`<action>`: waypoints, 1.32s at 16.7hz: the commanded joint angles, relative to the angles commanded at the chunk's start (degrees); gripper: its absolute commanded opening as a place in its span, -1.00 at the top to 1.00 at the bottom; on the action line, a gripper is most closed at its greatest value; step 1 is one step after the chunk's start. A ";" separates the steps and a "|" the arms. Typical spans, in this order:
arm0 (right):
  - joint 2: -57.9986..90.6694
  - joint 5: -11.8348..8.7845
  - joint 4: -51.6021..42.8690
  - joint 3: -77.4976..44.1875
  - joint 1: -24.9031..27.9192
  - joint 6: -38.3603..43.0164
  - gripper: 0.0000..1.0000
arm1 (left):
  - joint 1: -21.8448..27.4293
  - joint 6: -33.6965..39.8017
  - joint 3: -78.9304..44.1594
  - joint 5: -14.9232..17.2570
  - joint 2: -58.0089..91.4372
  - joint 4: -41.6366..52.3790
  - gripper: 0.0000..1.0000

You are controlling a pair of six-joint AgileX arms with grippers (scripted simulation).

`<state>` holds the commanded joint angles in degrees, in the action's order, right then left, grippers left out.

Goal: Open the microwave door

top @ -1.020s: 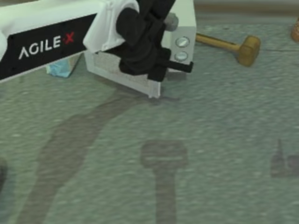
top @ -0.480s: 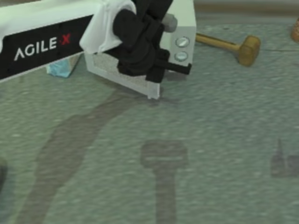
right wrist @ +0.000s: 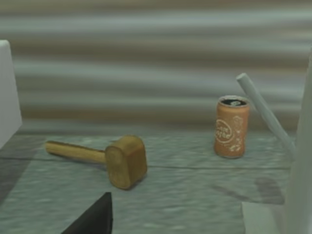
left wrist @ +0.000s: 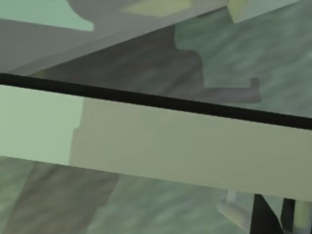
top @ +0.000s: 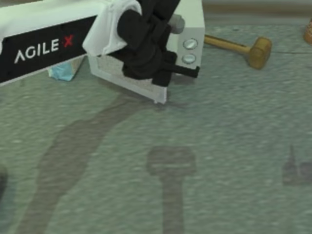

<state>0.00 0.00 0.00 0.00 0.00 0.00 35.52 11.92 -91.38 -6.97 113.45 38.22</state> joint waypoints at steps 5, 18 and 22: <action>0.00 0.00 0.00 0.00 0.00 0.00 -1.00 | 0.00 0.00 0.00 0.00 0.00 0.00 1.00; 0.00 0.00 0.00 0.00 0.00 0.00 -1.00 | -1.68 -6.87 6.37 3.92 -4.55 -2.40 1.00; 0.00 0.00 0.00 0.00 0.00 0.00 -1.00 | -1.69 -6.91 6.40 3.94 -4.57 -2.42 1.00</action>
<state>0.00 0.00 0.00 0.00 0.00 0.00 33.83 5.01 -84.98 -3.02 108.87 35.80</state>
